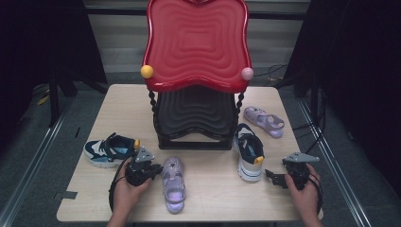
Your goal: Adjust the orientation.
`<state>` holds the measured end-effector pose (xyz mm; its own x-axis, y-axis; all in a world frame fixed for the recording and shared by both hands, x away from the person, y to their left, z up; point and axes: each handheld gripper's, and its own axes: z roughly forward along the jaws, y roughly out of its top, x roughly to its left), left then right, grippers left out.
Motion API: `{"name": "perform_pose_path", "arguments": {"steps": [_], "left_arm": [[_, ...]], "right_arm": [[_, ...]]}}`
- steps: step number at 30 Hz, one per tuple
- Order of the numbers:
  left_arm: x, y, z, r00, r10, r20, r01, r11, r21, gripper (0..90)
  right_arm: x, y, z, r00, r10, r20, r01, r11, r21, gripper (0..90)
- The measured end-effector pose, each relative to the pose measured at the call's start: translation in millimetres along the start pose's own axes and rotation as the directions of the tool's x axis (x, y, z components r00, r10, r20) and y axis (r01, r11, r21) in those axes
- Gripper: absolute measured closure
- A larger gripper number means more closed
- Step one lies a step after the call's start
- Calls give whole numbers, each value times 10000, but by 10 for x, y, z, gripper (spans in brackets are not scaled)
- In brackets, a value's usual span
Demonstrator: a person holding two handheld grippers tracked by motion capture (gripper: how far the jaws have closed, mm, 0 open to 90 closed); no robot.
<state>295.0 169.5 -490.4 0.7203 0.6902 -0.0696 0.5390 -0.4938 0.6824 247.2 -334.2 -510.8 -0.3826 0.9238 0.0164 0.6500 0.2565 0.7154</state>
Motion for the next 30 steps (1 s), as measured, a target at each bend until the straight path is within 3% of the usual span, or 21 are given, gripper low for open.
{"name": "perform_pose_path", "arguments": {"steps": [9, 13, 15, 21, 30], "left_arm": [[16, 76, 71, 9991, 401, 103, -402, 9991, 104, 825], [18, 93, 89, 9992, 339, 193, -340, 9994, 53, 825], [40, 111, 106, 9994, 97, 322, -93, 9999, -126, 825], [53, 148, 123, 9994, 201, 287, -200, 9998, -52, 825], [118, -56, -108, 9989, -264, 376, 278, 9989, -377, 817]], "right_arm": [[0, 0, 0, 10000, -1, 1, 1, 10000, -1, 133], [-1, 0, 1, 10000, -15, 6, 15, 10000, -12, 133], [0, 0, 0, 10000, -12, 8, 12, 10000, 3, 133], [0, 0, 0, 10000, 1, -1, -1, 10000, 0, 133], [0, 0, 0, 10000, -4, -1, 4, 10000, -2, 133]]}}
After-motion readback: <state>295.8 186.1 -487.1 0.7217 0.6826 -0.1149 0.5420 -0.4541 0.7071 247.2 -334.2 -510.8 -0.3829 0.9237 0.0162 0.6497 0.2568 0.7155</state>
